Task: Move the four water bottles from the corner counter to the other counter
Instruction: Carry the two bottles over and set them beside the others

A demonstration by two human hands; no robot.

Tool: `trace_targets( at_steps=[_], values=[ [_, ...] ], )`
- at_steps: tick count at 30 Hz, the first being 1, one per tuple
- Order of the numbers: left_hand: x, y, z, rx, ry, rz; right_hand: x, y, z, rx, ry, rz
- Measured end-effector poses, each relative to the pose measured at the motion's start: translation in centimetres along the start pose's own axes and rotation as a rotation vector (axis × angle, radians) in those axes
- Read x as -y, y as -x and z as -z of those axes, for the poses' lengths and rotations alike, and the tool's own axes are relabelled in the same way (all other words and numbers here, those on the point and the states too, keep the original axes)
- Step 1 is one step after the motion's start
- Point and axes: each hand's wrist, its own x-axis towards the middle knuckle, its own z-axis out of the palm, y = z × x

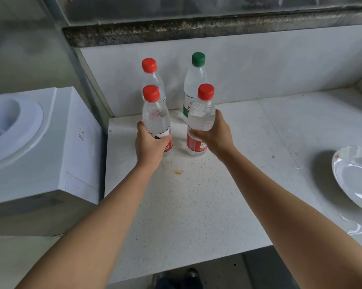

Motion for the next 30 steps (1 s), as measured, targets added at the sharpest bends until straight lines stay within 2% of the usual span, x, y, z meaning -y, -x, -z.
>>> trace_targets(
  at_steps=[22,26,30],
  values=[
    [0.1,-1.3,-0.5,0.07,-0.103,-0.072,-0.7,-1.1,-0.3,0.025,-0.005,-0.022],
    [0.1,-1.2,-0.1,0.075,-0.196,-0.105,-0.8,-0.8,-0.4,0.024,-0.01,-0.047],
    [-0.2,-0.7,0.8,0.109,-0.357,-0.144,-0.9,-0.3,0.0,0.071,0.103,-0.094]
  ],
)
